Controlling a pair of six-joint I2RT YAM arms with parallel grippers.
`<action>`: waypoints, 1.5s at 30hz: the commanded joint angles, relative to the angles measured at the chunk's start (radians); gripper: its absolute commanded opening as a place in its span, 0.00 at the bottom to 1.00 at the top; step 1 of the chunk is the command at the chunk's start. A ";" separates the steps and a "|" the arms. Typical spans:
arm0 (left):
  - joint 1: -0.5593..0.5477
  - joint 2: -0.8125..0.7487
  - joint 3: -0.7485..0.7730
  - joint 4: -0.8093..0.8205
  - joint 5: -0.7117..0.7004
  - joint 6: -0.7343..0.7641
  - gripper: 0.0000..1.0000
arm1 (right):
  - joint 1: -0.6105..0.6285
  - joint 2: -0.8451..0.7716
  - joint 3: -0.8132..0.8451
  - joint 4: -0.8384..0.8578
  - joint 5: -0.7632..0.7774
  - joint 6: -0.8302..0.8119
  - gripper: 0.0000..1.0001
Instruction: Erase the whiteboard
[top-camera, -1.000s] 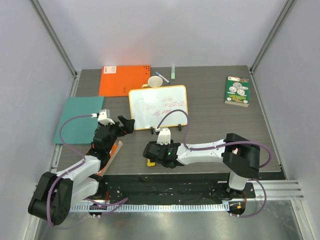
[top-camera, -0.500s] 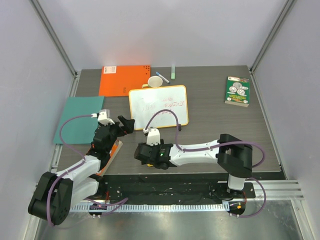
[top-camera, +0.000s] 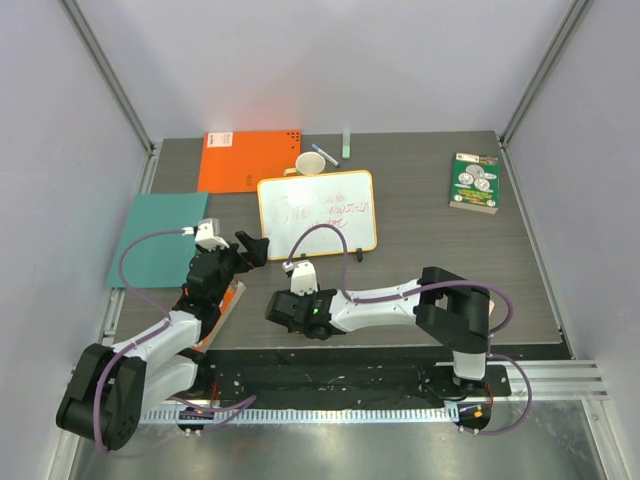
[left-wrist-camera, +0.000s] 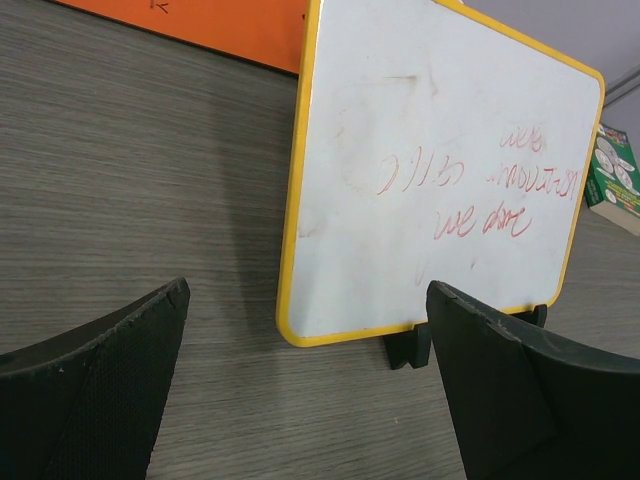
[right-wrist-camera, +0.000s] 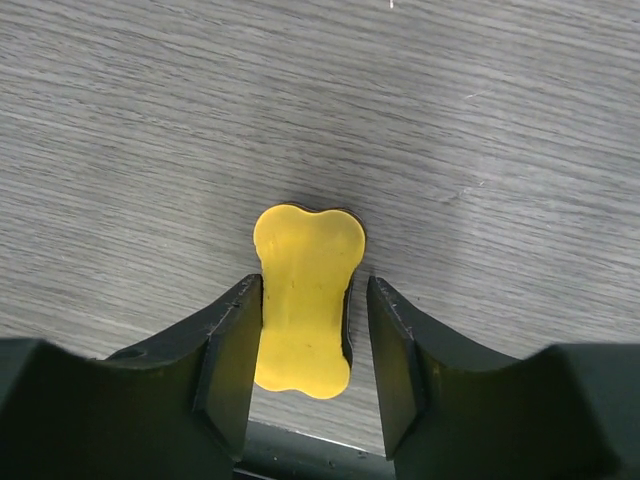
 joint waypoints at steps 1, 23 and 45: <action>0.006 -0.015 0.002 0.030 -0.025 0.001 1.00 | 0.000 0.016 0.034 0.003 -0.008 0.004 0.48; 0.006 -0.032 0.110 -0.112 -0.080 0.079 1.00 | -0.015 -0.147 -0.063 0.009 0.102 -0.007 0.02; 0.255 0.559 0.308 0.375 0.567 -0.072 1.00 | -0.451 -0.538 -0.296 0.394 -0.174 -0.505 0.01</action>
